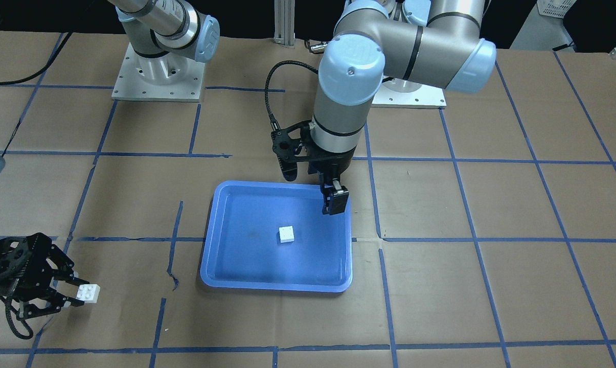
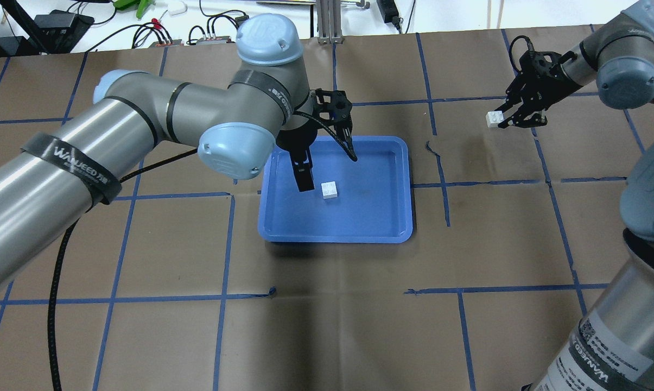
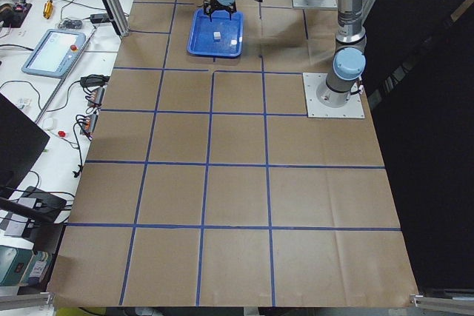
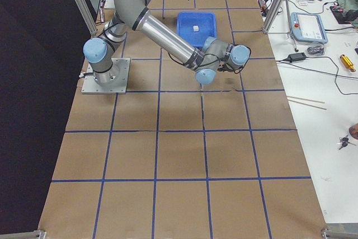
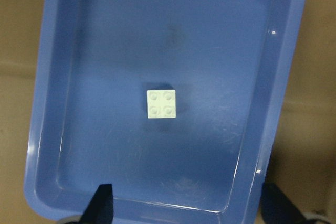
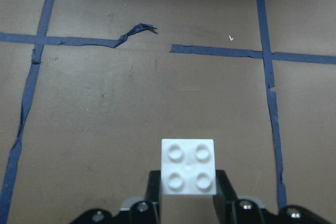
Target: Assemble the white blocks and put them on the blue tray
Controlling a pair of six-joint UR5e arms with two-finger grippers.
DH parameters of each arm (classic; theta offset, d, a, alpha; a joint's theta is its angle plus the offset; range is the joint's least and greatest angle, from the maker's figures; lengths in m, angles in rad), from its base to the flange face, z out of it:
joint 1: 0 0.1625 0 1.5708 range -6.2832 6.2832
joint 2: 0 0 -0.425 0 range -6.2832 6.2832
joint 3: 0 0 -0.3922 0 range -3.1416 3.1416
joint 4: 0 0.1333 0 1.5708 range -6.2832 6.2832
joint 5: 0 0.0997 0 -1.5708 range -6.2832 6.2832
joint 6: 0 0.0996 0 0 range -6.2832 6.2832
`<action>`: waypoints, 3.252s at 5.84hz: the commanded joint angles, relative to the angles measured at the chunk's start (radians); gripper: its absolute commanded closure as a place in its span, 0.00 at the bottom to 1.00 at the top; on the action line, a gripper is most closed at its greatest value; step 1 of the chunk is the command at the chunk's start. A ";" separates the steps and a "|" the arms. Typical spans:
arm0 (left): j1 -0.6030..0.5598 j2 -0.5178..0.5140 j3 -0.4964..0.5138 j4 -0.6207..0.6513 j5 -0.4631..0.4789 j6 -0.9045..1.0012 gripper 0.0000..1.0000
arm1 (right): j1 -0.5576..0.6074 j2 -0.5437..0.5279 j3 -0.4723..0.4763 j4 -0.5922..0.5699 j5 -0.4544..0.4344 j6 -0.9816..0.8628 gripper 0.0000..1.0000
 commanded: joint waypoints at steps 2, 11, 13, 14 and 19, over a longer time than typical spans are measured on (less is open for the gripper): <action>0.072 0.124 0.019 -0.083 0.004 -0.383 0.01 | 0.121 -0.151 0.158 0.019 0.010 0.125 0.76; 0.125 0.172 0.077 -0.197 0.070 -0.911 0.01 | 0.505 -0.101 0.459 -0.645 -0.004 0.640 0.76; 0.129 0.172 0.076 -0.194 0.070 -0.908 0.01 | 0.510 -0.076 0.459 -0.655 0.000 0.643 0.77; 0.138 0.172 0.076 -0.194 0.067 -0.908 0.01 | 0.511 -0.075 0.459 -0.661 0.005 0.652 0.78; 0.145 0.172 0.077 -0.192 0.061 -0.907 0.01 | 0.519 -0.073 0.461 -0.670 0.008 0.699 0.78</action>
